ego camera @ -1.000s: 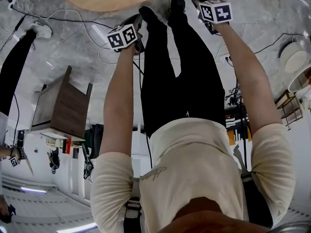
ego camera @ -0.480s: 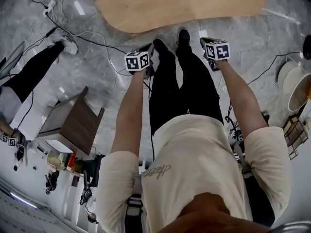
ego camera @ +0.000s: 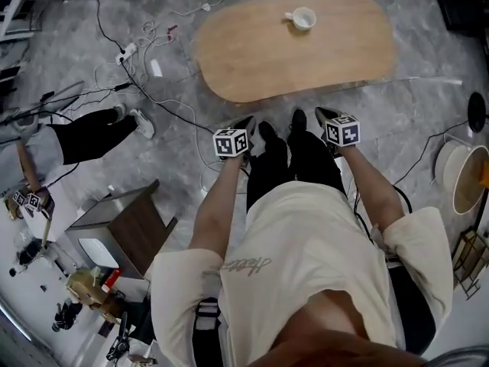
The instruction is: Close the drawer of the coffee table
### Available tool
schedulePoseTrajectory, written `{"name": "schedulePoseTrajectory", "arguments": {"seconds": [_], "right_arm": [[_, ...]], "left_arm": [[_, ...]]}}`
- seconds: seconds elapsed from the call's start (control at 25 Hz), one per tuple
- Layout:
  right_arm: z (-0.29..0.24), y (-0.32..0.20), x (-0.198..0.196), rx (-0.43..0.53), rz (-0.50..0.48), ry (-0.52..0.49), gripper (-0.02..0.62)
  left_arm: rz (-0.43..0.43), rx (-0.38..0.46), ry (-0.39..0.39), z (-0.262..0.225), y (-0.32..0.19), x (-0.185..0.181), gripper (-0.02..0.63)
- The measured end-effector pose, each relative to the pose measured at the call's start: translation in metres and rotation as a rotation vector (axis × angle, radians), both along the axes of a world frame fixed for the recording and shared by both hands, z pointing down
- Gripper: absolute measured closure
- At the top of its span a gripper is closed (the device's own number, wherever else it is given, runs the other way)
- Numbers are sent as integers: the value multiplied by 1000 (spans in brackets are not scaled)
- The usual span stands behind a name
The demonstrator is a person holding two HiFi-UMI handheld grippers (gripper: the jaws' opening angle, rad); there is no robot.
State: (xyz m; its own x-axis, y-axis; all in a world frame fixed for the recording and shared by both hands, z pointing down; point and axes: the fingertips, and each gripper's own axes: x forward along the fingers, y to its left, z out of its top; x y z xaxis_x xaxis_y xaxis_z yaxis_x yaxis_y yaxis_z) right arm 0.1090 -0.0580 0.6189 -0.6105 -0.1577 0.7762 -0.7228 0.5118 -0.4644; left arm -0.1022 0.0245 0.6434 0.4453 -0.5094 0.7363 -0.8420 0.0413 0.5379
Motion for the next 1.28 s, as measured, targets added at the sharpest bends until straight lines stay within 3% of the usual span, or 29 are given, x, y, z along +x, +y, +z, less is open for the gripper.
{"name": "schedulePoseTrajectory", "arguments": {"seconds": [0.12,0.32,0.52,0.72,0.88,1.04,1.28], "right_arm": [[-46,-15,-7,99,1,-46,600],[-123,-41,-26,251,-14,-124,600],[-217,-56,-65,473,-75,-224,600],[-298,-60,-97,549,-77,-371,601],[-350,-50,-102,617,-66,-432,601],[-399,-41,-103,708,-92,-493,601],[-446,-25,-108,741,-216,-591,601]], "left_arm": [[-37,76,-19,-41,-7,-8,601],[-118,273,-42,-129,-33,-29,601],[-116,499,-74,-228,-56,-43,601],[-87,680,-129,-315,-74,-50,601],[-46,799,-163,-374,-72,-51,601],[-9,881,-253,-421,-67,-51,601],[44,985,-365,-479,-78,-33,601]]}}
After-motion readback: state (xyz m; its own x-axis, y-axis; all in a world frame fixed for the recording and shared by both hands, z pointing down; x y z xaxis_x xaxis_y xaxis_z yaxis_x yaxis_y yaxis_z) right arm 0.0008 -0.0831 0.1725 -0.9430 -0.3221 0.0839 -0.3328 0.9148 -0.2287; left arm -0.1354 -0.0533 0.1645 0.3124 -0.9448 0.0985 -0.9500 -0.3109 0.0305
